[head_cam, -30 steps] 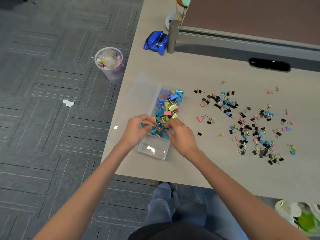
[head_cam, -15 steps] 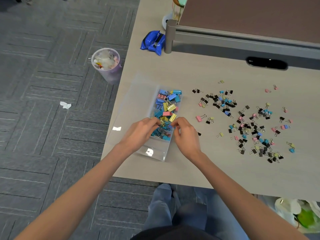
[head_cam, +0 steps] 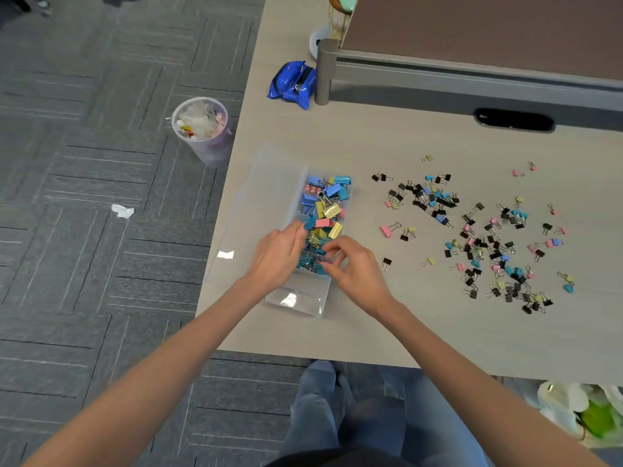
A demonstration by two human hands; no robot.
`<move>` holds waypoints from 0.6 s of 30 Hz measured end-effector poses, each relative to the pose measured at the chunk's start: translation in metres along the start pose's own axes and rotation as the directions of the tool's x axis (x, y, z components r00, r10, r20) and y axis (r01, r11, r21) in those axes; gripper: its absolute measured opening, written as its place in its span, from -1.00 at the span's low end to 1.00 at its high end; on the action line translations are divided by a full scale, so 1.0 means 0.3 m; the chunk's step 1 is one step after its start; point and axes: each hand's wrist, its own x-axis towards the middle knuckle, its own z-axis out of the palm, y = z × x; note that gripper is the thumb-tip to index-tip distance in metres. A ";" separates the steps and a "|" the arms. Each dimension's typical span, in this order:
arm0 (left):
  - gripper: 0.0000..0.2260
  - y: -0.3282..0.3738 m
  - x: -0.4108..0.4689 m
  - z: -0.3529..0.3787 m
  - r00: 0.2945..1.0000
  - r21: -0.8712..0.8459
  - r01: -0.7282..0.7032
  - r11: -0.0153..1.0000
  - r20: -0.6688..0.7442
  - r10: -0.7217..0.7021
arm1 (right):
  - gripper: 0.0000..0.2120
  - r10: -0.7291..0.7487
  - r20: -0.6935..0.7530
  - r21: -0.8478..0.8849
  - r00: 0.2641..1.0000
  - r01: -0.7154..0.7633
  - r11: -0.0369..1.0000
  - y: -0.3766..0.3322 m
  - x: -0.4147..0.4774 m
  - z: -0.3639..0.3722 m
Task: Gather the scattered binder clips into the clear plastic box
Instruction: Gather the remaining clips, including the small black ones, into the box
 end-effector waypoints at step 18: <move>-0.91 0.020 -0.030 -0.067 0.975 0.006 0.220 0.976 0.034 -0.220 | -0.79 0.174 0.037 0.230 0.984 -0.178 0.957 -0.011 0.048 -0.016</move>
